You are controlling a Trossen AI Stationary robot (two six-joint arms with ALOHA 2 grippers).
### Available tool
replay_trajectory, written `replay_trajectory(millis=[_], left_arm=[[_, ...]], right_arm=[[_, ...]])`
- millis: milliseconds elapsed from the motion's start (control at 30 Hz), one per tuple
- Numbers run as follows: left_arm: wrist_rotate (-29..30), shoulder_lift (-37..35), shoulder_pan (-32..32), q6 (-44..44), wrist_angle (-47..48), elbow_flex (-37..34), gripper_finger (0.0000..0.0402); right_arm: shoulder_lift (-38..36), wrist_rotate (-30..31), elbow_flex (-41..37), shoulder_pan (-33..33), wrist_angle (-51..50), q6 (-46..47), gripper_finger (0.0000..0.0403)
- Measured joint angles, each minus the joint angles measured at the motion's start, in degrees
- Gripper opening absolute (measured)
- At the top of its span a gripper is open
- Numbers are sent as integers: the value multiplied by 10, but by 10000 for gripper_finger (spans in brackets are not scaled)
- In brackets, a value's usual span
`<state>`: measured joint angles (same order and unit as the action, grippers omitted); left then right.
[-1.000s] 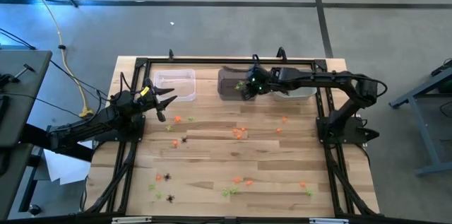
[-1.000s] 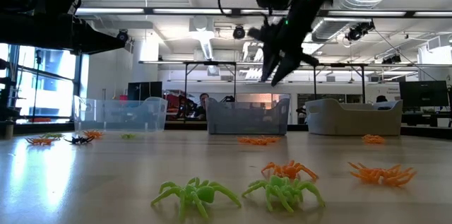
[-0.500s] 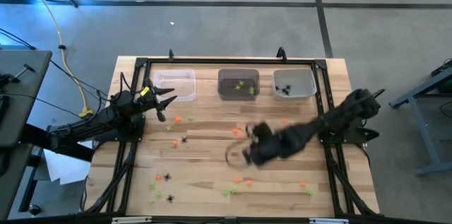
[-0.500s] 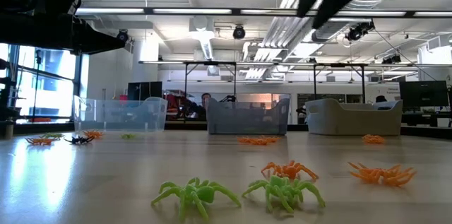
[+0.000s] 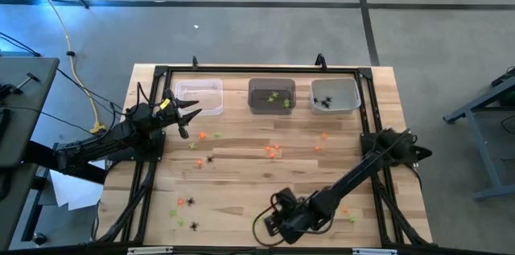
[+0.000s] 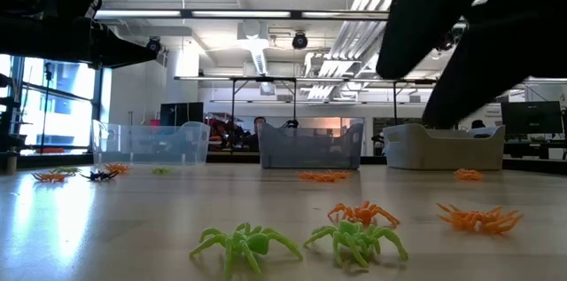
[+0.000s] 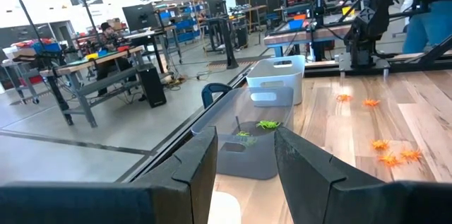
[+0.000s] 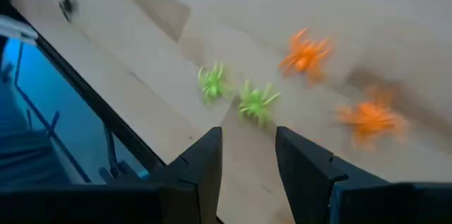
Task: Sort Halloween decoration
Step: Put the green spider toy into the black bin
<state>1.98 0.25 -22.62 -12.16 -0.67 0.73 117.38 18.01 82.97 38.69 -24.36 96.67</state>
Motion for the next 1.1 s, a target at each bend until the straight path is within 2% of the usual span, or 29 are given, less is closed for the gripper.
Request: replay_trajectory(millis=[133, 367, 500, 600, 733, 1100], left_arm=[[0, 0, 0, 0, 0, 0, 131], [0, 0, 0, 0, 0, 0, 131], [0, 0, 0, 0, 0, 0, 131], [0, 0, 0, 0, 0, 0, 131], [0, 0, 0, 0, 0, 0, 131], [0, 0, 0, 0, 0, 0, 131]], right_arm=[[55, -32, 68, -7, -31, -20, 128], [129, -81, 213, -34, -234, -57, 128], [156, -109, 264, -52, -292, -98, 128], [169, -151, 276, -64, -287, -128, 128], [180, -179, 277, -73, -272, -148, 128], [197, -191, 274, -79, -270, -158, 127]])
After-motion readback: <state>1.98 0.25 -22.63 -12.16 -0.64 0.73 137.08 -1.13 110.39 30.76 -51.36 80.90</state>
